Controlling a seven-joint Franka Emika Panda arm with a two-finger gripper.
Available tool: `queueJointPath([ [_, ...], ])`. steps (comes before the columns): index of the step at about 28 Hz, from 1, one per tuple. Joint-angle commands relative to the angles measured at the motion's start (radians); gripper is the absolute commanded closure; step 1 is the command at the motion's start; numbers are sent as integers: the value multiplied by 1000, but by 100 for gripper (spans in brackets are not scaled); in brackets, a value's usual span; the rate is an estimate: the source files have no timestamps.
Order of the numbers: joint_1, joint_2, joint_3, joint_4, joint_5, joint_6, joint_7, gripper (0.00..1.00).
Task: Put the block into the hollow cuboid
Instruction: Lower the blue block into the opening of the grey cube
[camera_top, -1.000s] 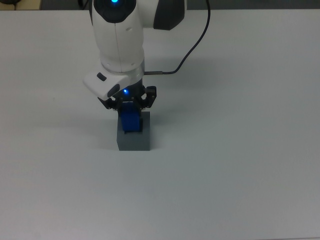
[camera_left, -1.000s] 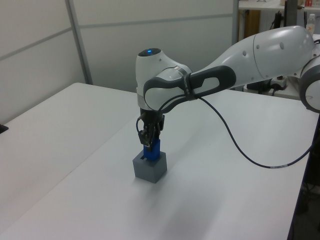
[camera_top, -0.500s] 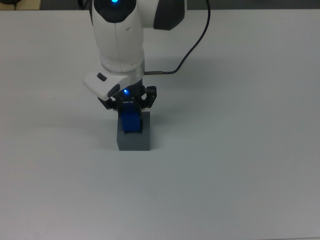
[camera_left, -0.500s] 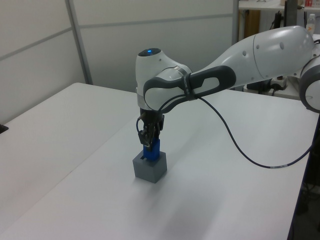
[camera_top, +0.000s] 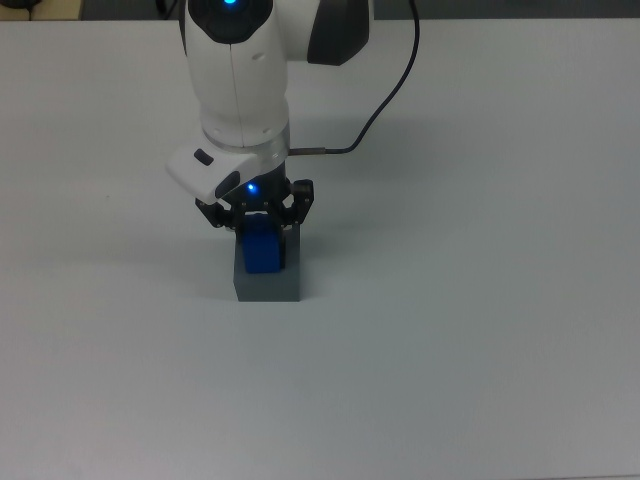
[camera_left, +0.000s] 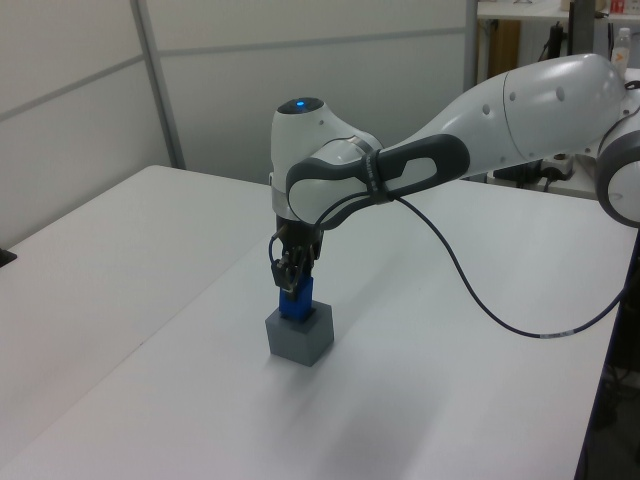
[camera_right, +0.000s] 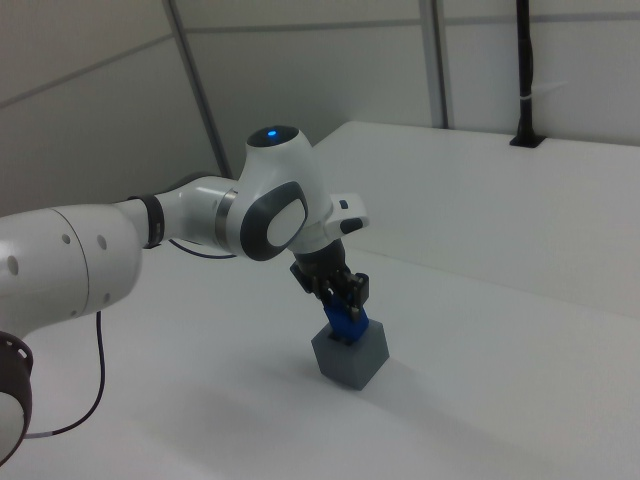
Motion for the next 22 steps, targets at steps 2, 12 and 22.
queueJointPath([
  [2,8,-6,-3,-6,13,-8,4,97],
  [12,11,-5,-2,-9,13,-33,69,97],
  [22,11,-8,-2,-20,7,-37,102,82],
])
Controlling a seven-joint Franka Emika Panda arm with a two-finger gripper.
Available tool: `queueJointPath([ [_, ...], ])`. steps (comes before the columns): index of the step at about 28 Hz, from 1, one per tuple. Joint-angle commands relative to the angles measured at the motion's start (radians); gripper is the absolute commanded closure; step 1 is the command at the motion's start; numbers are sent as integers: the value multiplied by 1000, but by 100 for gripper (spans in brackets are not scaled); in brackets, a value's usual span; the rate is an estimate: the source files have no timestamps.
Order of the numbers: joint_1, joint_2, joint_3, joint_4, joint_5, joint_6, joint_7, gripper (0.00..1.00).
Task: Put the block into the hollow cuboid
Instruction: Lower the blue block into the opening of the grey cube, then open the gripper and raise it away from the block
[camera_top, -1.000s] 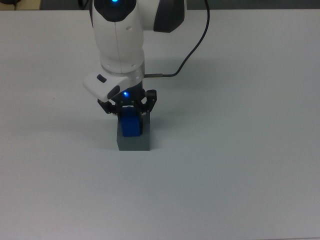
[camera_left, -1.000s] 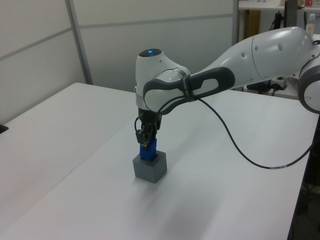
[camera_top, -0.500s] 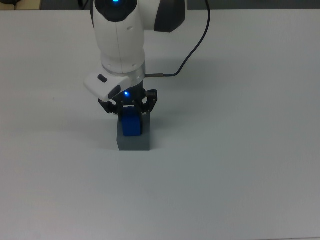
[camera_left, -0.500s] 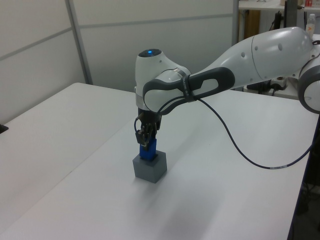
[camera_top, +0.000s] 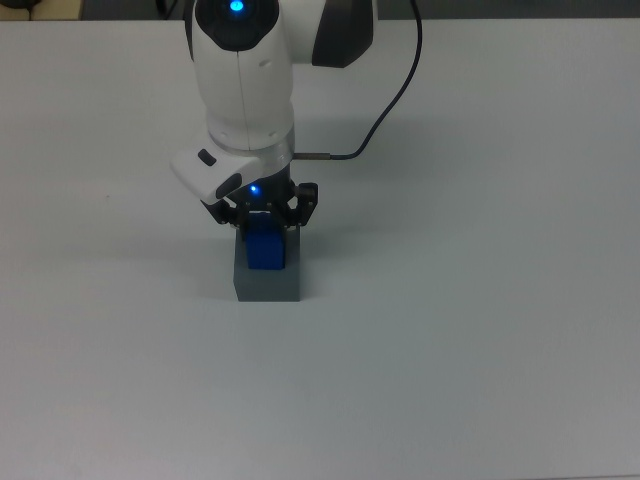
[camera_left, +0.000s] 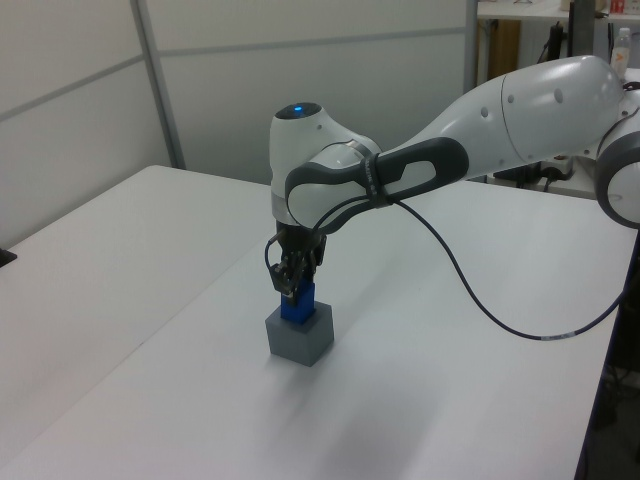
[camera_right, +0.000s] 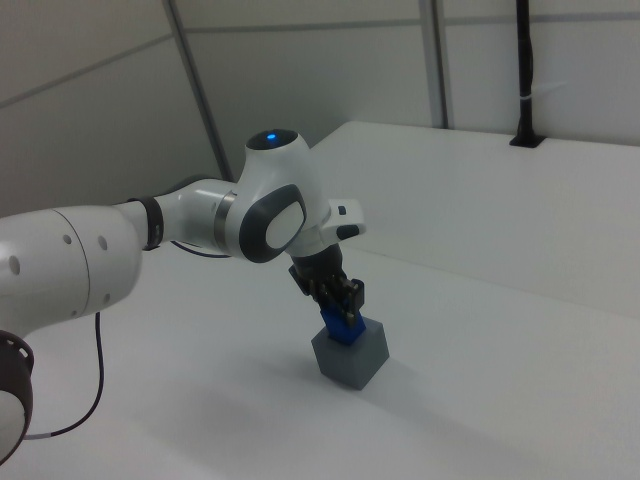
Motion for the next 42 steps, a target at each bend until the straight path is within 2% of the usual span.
queueJointPath([
  [1,0,-15,-2,-12,8,-38,20,44],
  [2,0,-18,-2,-10,8,-47,26,11],
  [3,0,-21,-2,-7,8,-57,26,0],
  [6,2,-30,-4,-4,8,-89,28,0],
  [17,-1,-191,-10,-9,8,-227,24,0],
  [28,-3,-319,-15,-12,10,-357,18,0],
  [42,-3,-365,-16,-13,8,-411,15,0],
])
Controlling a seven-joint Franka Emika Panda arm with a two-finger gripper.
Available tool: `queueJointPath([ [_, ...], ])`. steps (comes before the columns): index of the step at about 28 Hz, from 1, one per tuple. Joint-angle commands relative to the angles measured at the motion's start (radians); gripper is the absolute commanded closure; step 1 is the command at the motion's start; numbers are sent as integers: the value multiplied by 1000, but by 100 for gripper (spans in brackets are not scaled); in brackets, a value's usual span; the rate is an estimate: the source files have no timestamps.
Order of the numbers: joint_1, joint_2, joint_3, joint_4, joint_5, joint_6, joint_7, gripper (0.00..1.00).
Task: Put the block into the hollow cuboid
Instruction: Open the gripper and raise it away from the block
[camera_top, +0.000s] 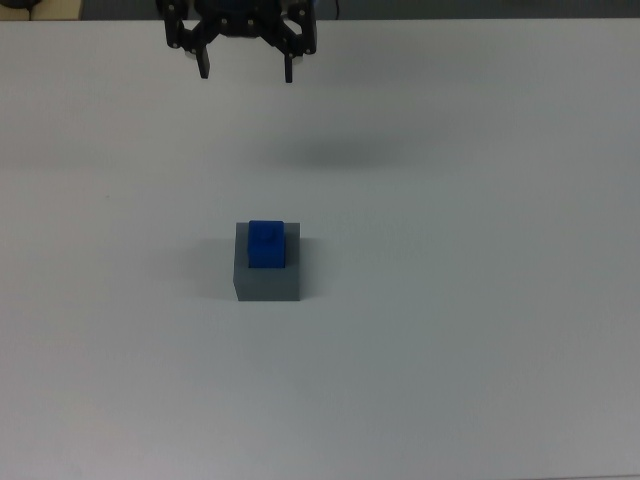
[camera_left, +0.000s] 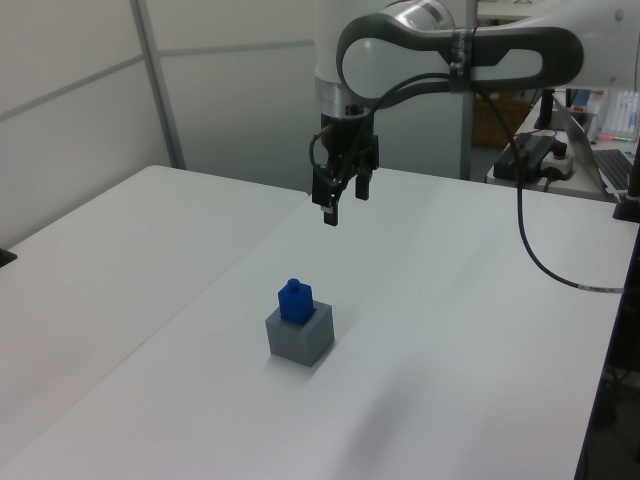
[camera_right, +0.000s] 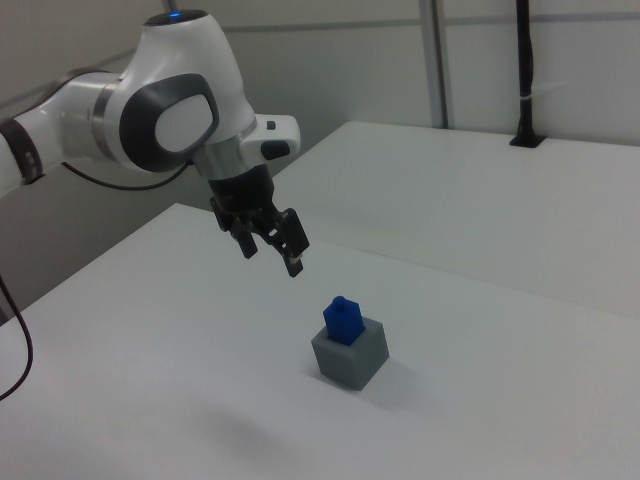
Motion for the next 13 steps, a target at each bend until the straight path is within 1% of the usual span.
queueJointPath([
  [1,7,-23,-12,-23,8,-18,7,0],
  [13,7,-20,-12,-21,8,-20,2,0],
])
